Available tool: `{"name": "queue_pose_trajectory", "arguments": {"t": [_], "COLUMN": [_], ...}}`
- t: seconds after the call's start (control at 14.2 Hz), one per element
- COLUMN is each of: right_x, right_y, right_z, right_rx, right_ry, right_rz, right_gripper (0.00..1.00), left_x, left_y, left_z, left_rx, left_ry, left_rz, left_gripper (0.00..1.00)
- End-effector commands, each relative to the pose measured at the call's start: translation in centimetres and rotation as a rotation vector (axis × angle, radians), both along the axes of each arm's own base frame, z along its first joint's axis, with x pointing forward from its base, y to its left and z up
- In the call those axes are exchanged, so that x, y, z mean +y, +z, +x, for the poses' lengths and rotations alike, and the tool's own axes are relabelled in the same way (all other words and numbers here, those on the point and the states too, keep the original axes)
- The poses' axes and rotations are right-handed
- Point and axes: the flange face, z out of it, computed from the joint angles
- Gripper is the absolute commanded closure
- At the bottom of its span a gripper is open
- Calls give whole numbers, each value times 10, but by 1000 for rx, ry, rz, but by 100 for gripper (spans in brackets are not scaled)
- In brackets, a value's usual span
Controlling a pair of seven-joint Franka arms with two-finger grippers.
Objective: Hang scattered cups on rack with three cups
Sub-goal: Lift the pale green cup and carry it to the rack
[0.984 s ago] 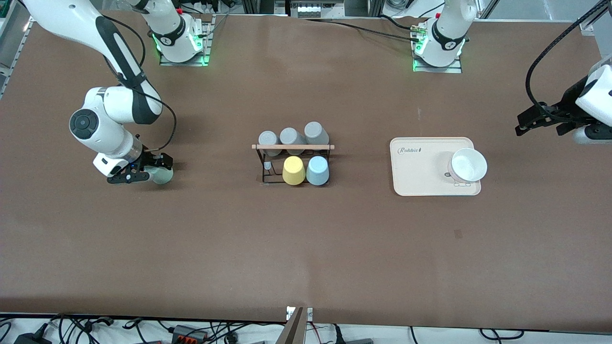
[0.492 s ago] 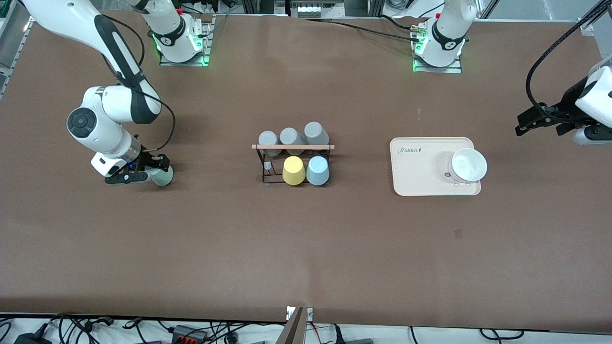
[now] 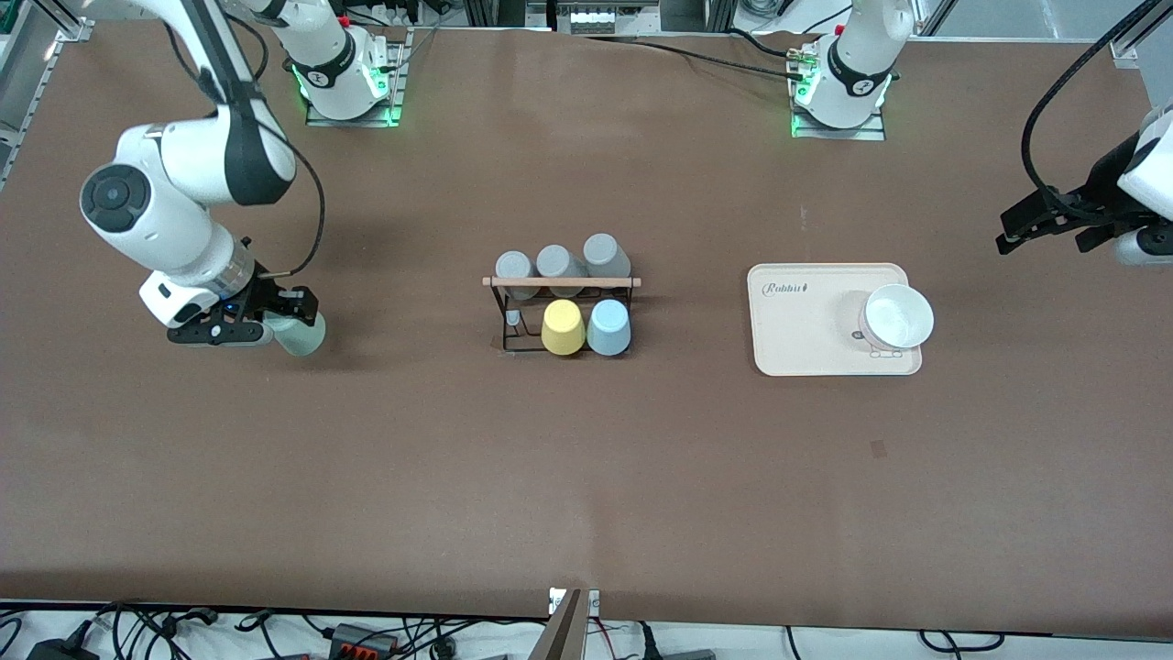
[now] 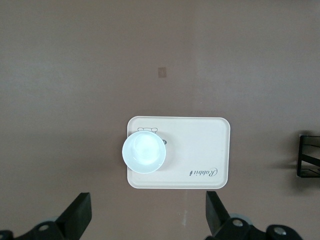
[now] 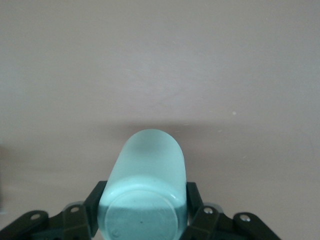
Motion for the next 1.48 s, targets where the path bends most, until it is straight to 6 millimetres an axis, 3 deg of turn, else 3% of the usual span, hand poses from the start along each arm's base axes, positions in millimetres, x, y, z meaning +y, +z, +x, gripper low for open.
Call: {"name": "queue_pose_trajectory", "arguments": {"t": [0.0, 0.14, 0.42, 0.7, 0.91, 1.12, 1.41], "right_x": [68, 123, 211, 267, 285, 293, 302], "right_y": [37, 45, 47, 22, 18, 14, -2], "right_z": [6, 8, 16, 4, -4, -8, -8], "right_rx": [-15, -36, -55, -27, -19, -12, -28], "right_ry": [-107, -182, -274, -293, -300, -293, -276], "right_rz": [36, 63, 114, 121, 123, 122, 133], "right_gripper": [100, 100, 100, 100, 100, 100, 100], "left_x": [-5, 5, 9, 4, 6, 2, 12], "left_y": [2, 1, 1, 14, 11, 6, -1], "left_z": [-7, -7, -1, -1, 0, -3, -1], "left_rx": [-8, -6, -9, -31, -24, 16, 36], "left_ry": [7, 15, 23, 21, 16, 8, 26], "left_rz": [-12, -12, -13, -11, -11, -12, -12], "left_gripper": [0, 0, 0, 0, 0, 0, 0]}}
